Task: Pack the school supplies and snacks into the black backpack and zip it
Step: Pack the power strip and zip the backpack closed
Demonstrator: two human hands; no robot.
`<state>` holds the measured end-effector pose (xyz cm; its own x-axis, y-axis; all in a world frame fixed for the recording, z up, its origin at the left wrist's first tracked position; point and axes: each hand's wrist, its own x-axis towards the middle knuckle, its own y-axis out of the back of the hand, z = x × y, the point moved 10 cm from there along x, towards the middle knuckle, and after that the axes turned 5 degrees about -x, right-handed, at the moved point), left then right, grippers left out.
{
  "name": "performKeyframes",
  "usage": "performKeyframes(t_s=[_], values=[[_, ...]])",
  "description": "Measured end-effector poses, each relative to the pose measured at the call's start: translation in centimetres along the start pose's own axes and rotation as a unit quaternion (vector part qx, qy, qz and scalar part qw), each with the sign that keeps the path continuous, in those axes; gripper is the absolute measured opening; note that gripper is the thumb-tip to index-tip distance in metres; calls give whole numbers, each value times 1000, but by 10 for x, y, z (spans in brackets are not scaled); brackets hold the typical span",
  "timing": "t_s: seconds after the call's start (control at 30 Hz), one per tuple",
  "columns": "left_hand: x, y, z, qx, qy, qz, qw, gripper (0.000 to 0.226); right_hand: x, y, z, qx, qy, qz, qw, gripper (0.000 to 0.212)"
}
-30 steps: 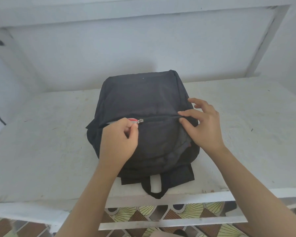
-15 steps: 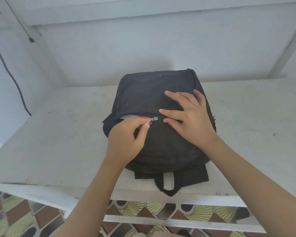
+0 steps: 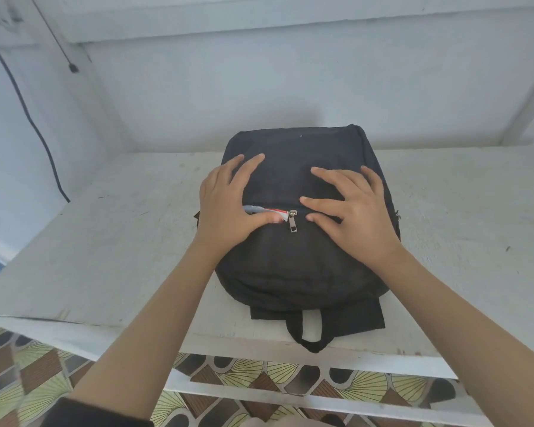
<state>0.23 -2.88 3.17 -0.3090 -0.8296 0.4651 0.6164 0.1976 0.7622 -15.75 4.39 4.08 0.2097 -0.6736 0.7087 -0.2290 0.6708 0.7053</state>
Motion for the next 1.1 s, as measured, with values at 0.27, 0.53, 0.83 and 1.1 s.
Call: performKeyframes(t_s=[0.27, 0.53, 0.83, 1.1], values=[[2, -6, -9, -43, 48, -2, 998, 100, -1, -2, 2, 5, -1, 3, 1000, 17], [-7, -5, -4, -58, 49, -7, 997, 85, -1, -2, 1, -1, -6, -9, 1000, 17], [-60, 16, 52, -21, -71, 132, 988, 21, -1, -2, 0, -2, -1, -10, 1000, 16], [-45, -15, 48, 65, 57, 12, 996, 32, 0, 6, 0, 16, 1, 22, 1000, 12]])
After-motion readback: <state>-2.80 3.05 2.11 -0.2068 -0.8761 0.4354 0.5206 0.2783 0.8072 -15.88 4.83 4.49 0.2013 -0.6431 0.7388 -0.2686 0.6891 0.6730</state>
